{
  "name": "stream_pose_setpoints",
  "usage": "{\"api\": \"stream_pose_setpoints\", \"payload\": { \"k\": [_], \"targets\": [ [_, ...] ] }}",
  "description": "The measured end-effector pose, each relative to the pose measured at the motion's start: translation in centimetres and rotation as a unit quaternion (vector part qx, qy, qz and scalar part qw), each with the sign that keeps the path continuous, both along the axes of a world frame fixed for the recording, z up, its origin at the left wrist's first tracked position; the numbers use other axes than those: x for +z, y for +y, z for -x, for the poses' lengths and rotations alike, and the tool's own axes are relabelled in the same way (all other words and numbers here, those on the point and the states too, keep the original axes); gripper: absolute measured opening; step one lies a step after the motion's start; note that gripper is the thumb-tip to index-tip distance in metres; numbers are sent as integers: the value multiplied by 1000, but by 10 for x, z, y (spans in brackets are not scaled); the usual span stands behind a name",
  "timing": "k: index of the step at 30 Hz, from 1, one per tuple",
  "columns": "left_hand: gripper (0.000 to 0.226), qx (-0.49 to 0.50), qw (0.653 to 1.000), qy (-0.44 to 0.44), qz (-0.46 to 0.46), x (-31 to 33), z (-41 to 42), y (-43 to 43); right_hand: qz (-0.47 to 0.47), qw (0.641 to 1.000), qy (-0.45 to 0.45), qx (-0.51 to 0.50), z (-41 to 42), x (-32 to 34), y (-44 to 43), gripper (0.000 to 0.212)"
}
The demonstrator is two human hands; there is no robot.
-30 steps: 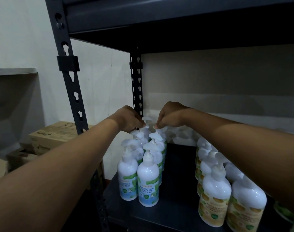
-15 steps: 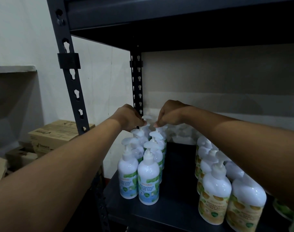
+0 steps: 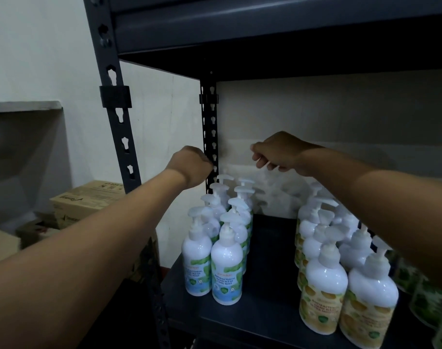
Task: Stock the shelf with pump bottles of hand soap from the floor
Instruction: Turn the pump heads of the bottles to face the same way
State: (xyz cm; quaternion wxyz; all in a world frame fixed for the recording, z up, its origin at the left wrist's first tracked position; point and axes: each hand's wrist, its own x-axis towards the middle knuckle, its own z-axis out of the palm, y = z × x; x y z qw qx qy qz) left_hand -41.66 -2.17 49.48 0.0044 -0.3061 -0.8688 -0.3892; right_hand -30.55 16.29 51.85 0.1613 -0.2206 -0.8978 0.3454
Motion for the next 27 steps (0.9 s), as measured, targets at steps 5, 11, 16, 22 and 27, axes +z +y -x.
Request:
{"api": "stream_pose_setpoints", "payload": {
  "k": [5, 11, 16, 22, 27],
  "targets": [
    [13, -28, 998, 10, 60, 15, -15, -16, -13, 999, -21, 40, -19, 13, -18, 31],
    [30, -53, 981, 12, 184, 7, -26, -25, -85, 981, -131, 117, -25, -2, -53, 29],
    [34, -58, 982, -14, 177, -6, -26, -26, -112, 974, -157, 120, -21, -17, -57, 26],
    [28, -53, 985, -15, 162, -12, -25, -26, -133, 972, -157, 110, -13, -24, -52, 23],
    [23, -41, 987, -4, 158, -13, -26, -25, -137, 972, -150, 118, -15, -24, -51, 21]
  ]
}}
